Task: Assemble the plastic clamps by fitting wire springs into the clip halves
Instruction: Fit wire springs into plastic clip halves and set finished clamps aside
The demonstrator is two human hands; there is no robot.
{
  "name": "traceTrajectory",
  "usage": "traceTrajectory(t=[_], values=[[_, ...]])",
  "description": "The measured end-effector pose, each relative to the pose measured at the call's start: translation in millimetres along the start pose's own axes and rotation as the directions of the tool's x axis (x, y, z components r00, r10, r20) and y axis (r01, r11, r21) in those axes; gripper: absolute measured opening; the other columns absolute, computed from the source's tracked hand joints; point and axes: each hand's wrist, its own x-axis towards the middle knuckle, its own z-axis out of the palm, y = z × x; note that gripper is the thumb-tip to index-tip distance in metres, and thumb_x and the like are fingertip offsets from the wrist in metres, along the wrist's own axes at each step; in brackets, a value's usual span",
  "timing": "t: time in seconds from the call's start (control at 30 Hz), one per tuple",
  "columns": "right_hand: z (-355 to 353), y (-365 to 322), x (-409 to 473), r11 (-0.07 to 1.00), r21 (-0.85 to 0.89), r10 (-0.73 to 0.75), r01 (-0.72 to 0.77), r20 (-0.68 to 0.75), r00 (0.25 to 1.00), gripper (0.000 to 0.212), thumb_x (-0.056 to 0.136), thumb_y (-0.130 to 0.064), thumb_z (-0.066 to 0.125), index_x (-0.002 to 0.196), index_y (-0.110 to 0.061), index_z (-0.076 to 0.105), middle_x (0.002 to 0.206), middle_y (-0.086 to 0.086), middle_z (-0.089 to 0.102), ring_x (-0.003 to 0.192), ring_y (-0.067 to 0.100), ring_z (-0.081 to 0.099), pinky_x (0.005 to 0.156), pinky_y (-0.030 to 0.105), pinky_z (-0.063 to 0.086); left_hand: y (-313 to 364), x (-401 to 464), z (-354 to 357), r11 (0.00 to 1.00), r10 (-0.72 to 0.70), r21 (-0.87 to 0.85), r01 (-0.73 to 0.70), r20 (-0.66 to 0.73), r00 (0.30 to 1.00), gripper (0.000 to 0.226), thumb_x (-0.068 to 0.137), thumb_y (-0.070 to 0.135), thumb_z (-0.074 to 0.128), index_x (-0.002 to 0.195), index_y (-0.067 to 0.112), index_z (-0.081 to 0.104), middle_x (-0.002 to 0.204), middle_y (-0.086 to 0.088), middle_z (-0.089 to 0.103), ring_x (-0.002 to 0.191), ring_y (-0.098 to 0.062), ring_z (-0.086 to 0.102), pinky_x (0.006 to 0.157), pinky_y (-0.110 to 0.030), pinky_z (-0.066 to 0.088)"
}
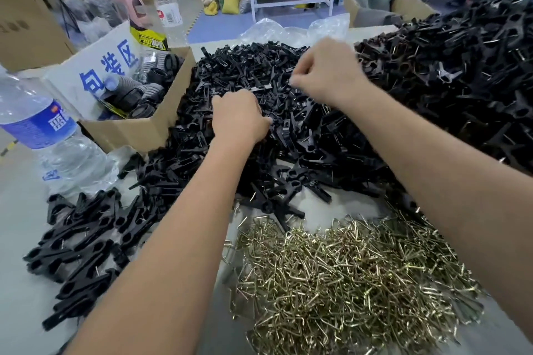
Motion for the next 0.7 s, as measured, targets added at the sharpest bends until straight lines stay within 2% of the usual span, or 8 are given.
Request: traceTrajectory(t=[0.07, 0.13, 0.23, 0.33, 0.43, 0.5, 0.57, 0.7], values=[[27.8, -10.6, 6.9, 0.99, -0.122, -0.053, 0.072, 0.147, 0.988, 0.011, 0.089, -0.011, 0.074, 0.096, -0.015, 0.082, 0.099, 0.006, 0.077, 0.088, 0.02, 0.071, 0.085, 0.03, 0.059, 1.1, 11.0, 4.9, 0.998, -0.055, 0.014, 0.054, 0.077, 0.996, 0.043, 0.087, 0.053, 0.077, 0.106, 0.015, 0.075, 0.106, -0.01, 0.074, 0.112, -0.033, 0.064, 0.106, -0.046, 0.048], [47.4, -14.8, 12.6, 0.966, -0.233, -0.054, 0.11, 0.234, 0.971, 0.014, 0.088, -0.011, 0.074, 0.101, -0.009, 0.076, 0.108, 0.016, 0.073, 0.101, 0.033, 0.07, 0.092, 0.041, 0.058, 0.2, 17.1, 6.1, 0.997, -0.078, -0.011, 0.08, 0.111, 0.991, 0.036, 0.087, 0.041, 0.079, 0.111, 0.015, 0.074, 0.113, -0.015, 0.072, 0.114, -0.039, 0.063, 0.097, -0.047, 0.055], [64.7, -15.3, 17.3, 0.941, -0.311, -0.03, 0.137, 0.326, 0.945, 0.014, 0.087, -0.008, 0.073, 0.098, -0.011, 0.066, 0.115, 0.021, 0.069, 0.108, 0.036, 0.068, 0.091, 0.042, 0.058, -3.4, 21.2, 3.3, 0.998, -0.059, -0.005, 0.06, 0.118, 0.991, 0.026, 0.084, 0.019, 0.071, 0.11, 0.015, 0.075, 0.114, -0.016, 0.07, 0.108, -0.04, 0.065, 0.089, -0.046, 0.057], [74.9, -8.0, 18.8, 0.952, -0.286, -0.019, 0.105, 0.29, 0.957, 0.018, 0.086, -0.009, 0.076, 0.103, -0.009, 0.07, 0.115, 0.021, 0.069, 0.108, 0.037, 0.068, 0.092, 0.042, 0.057, -11.6, 23.4, 1.7, 0.991, -0.095, -0.081, 0.102, 0.084, 0.992, 0.023, 0.086, 0.021, 0.076, 0.109, 0.016, 0.076, 0.113, -0.011, 0.071, 0.105, -0.033, 0.067, 0.088, -0.043, 0.059], [70.8, 3.4, 13.8, 0.987, -0.161, 0.003, 0.032, 0.213, 0.977, 0.012, 0.085, -0.018, 0.083, 0.094, -0.017, 0.075, 0.104, 0.013, 0.074, 0.099, 0.03, 0.07, 0.089, 0.034, 0.055, -19.2, 19.2, 0.6, 0.947, -0.13, -0.301, 0.109, -0.049, 0.99, 0.009, 0.091, 0.022, 0.076, 0.099, 0.021, 0.079, 0.105, -0.003, 0.074, 0.1, -0.024, 0.069, 0.087, -0.03, 0.054], [62.1, 9.0, 7.4, 0.999, -0.046, -0.019, 0.025, 0.115, 0.993, 0.01, 0.086, -0.023, 0.083, 0.095, -0.021, 0.079, 0.089, 0.002, 0.071, 0.09, 0.023, 0.069, 0.086, 0.03, 0.053, -20.6, 11.4, -2.3, 0.892, -0.168, -0.443, 0.085, -0.152, 0.974, 0.002, 0.091, 0.025, 0.077, 0.093, 0.026, 0.078, 0.086, 0.009, 0.07, 0.088, -0.015, 0.068, 0.085, -0.026, 0.051], [51.4, 11.8, -3.5, 0.996, 0.065, -0.067, 0.065, 0.031, 0.997, 0.007, 0.089, -0.024, 0.081, 0.096, -0.022, 0.079, 0.082, -0.004, 0.069, 0.081, 0.016, 0.066, 0.082, 0.03, 0.053, -21.3, 0.5, -4.3, 0.847, -0.175, -0.53, 0.032, -0.221, 0.959, 0.01, 0.091, 0.026, 0.078, 0.083, 0.03, 0.072, 0.075, 0.016, 0.064, 0.077, -0.007, 0.065, 0.082, -0.026, 0.052], [31.3, 15.4, -45.4, 0.853, 0.523, -0.008, 0.003, 0.008, 1.0, 0.007, 0.1, -0.018, 0.067, 0.098, -0.013, 0.069, 0.077, 0.009, 0.072, 0.06, 0.01, 0.061, 0.056, 0.024, 0.049, -19.7, -28.6, -4.4, 0.648, -0.148, -0.761, -0.032, -0.167, 0.975, 0.015, 0.092, 0.025, 0.078, 0.08, 0.025, 0.07, 0.079, -0.007, 0.073, 0.074, -0.019, 0.072, 0.064, -0.032, 0.062]])
